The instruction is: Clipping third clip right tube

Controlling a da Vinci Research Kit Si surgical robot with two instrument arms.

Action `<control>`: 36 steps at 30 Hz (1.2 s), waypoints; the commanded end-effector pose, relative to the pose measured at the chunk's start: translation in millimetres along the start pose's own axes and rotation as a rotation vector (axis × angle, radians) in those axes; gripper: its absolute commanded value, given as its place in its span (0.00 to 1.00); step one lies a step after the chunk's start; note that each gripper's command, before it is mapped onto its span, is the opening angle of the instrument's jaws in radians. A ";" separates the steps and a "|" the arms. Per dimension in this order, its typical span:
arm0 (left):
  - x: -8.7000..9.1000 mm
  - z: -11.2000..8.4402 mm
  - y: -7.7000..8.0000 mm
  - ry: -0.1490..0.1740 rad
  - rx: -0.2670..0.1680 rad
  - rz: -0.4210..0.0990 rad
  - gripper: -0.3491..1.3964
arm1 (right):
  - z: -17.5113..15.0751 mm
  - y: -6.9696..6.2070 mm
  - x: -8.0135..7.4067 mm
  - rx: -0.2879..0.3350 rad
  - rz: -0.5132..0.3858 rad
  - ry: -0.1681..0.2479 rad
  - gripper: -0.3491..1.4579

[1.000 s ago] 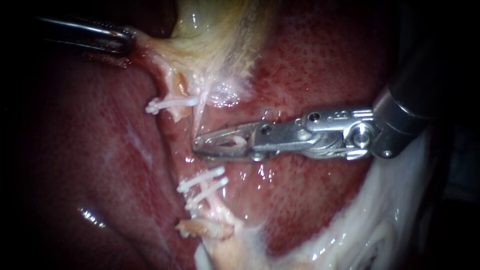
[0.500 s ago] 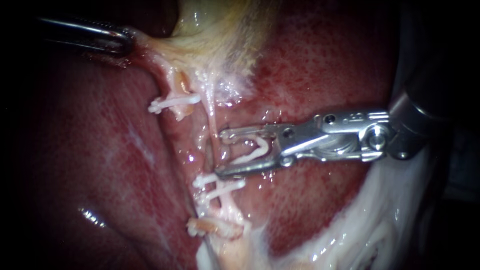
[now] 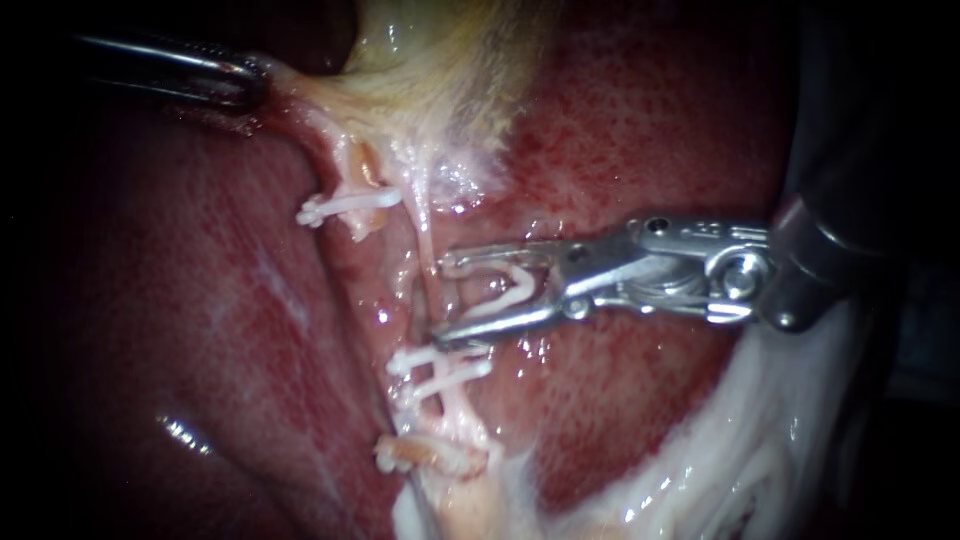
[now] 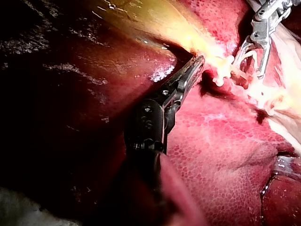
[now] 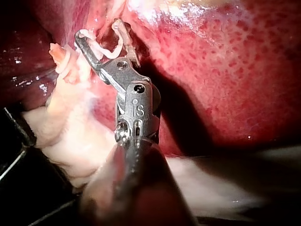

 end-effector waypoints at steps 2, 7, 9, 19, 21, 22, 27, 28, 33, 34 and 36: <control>0.0 0.0 0.0 0.000 0.000 0.000 0.00 | 0.4 0.2 0.2 0.014 0.019 0.016 0.46; 0.0 0.1 0.0 0.000 0.001 0.000 0.00 | 1.6 0.8 0.7 0.056 0.063 0.064 0.46; 0.0 0.2 0.0 0.000 0.001 0.000 0.00 | 2.1 1.0 0.9 0.071 0.078 0.084 0.46; -0.1 0.2 -0.1 0.000 0.001 0.001 0.00 | 2.6 0.5 2.2 0.128 0.110 0.147 0.47; -0.2 0.2 -0.1 0.000 0.001 0.001 0.00 | 2.4 0.1 2.7 0.138 0.113 0.164 0.47; -0.2 0.2 -0.1 0.000 0.001 0.001 0.00 | 2.3 -0.2 3.1 0.143 0.114 0.173 0.47; -0.2 0.2 -0.1 0.000 0.001 0.001 0.00 | 1.9 -1.0 4.2 0.166 0.118 0.193 0.47; -0.2 0.2 -0.1 0.000 0.001 0.001 0.00 | 1.8 -1.0 4.4 0.169 0.119 0.196 0.46; -0.2 0.2 -0.1 0.000 0.001 0.001 0.00 | 1.5 -1.0 4.6 0.172 0.120 0.199 0.45; -0.2 0.2 -0.1 0.000 0.001 0.001 0.00 | 1.5 -1.0 4.6 0.169 0.121 0.200 0.44; -0.2 0.2 -0.1 0.000 0.001 0.001 0.00 | 1.3 -1.0 4.7 0.167 0.122 0.202 0.43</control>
